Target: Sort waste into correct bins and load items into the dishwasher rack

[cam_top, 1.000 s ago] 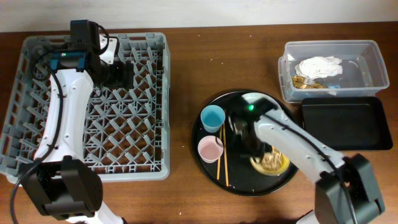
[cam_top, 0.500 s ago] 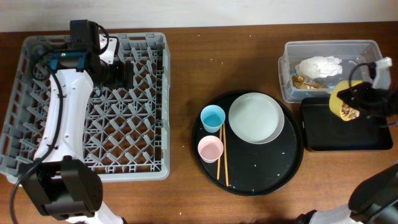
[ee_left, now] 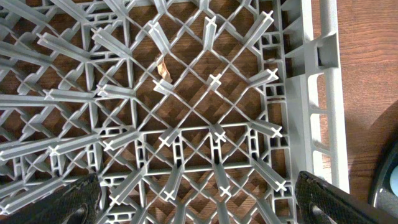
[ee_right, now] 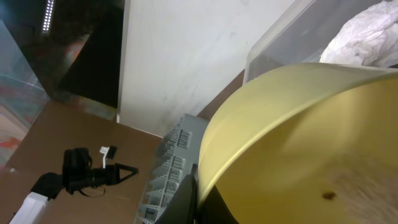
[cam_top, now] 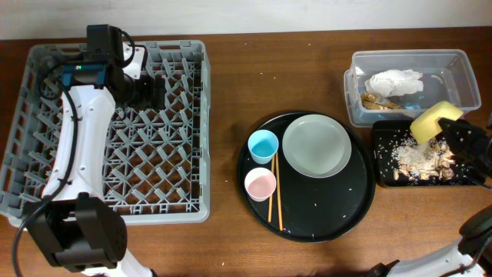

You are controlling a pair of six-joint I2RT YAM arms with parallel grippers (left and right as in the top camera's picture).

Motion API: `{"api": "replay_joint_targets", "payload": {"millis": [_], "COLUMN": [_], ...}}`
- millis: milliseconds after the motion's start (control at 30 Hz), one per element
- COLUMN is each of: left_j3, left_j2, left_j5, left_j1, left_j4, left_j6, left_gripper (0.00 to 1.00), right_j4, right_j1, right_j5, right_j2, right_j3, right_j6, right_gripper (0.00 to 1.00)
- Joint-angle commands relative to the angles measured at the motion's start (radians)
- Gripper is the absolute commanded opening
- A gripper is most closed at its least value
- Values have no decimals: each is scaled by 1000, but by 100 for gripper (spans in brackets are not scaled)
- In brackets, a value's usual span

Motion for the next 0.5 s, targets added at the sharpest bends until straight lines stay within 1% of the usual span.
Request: {"api": "replay_joint_targets", "payload": {"millis": [0,33,100,133,200,233,267,300,367,400,467], "left_j3": [13,13,13,13,13,13,13,13,13,13,13], "left_j2": [6,6,6,6,6,6,6,6,6,6,6], "left_j5": [7,7,7,7,7,7,7,7,7,7,7], "left_j1": [3,3,3,3,3,3,3,3,3,3,3], "left_j4": [2,2,2,2,2,2,2,2,2,2,2], "left_j6": [15,15,15,15,15,15,15,15,15,15,15], "left_gripper": [99,99,99,99,99,99,99,99,99,99,99], "right_j4": [-18,-18,-17,-14,17,16,5,-24,-160,-245,-390], "right_j1": [-5,-6,-11,-23,-62,-67,-63,-45,8,42,114], "right_j5": [-50,-49,-49,-49,-50,-50,-50,-49,-7,62,208], "right_j2": [4,3,3,3,4,3,2,-11,-83,-154,-309], "right_j3": [-8,-8,-8,-8,-8,-8,-8,-8,-8,-8,-8], "right_j6": [40,126,236,259,354,353,336,284,150,89,14], "right_gripper": [4,4,4,4,4,4,4,4,4,4,4]}}
